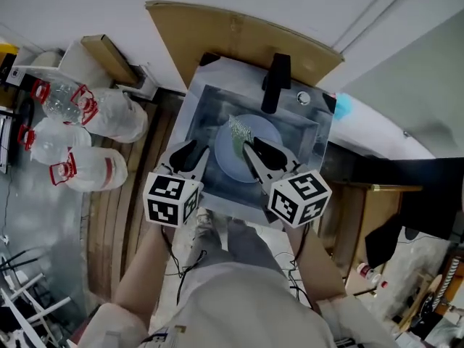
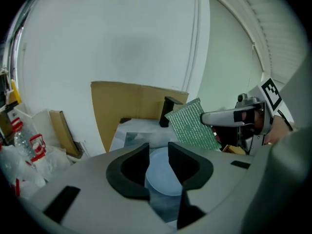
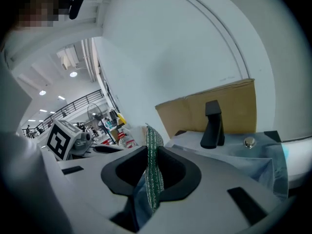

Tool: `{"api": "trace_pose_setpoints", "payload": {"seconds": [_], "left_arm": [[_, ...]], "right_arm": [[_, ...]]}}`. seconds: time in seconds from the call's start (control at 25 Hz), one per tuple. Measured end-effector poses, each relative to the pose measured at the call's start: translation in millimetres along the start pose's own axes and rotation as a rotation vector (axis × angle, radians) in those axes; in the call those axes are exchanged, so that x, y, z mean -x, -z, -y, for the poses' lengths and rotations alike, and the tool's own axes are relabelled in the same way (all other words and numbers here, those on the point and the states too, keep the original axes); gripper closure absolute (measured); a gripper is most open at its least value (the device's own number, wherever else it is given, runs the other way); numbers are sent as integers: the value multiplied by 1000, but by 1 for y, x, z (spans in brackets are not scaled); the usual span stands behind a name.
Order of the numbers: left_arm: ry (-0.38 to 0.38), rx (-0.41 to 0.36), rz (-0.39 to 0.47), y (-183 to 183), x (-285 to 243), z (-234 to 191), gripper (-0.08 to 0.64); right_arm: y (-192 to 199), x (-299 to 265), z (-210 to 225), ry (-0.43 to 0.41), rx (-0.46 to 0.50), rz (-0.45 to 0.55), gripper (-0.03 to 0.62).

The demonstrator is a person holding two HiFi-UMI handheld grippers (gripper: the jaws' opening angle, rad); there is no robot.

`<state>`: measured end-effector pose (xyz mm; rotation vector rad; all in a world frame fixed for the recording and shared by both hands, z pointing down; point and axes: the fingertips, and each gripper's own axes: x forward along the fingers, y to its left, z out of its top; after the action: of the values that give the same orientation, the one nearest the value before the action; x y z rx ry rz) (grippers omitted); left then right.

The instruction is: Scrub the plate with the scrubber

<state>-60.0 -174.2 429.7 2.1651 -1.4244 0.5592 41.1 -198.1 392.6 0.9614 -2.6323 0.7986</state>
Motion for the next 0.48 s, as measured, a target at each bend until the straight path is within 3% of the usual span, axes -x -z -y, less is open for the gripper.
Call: {"api": "trace_pose_setpoints", "payload": {"seconds": [0.48], "left_arm": [[90, 134, -214, 94, -88, -8, 419]], "right_arm": [[87, -60, 33, -7, -140, -151, 494]]}}
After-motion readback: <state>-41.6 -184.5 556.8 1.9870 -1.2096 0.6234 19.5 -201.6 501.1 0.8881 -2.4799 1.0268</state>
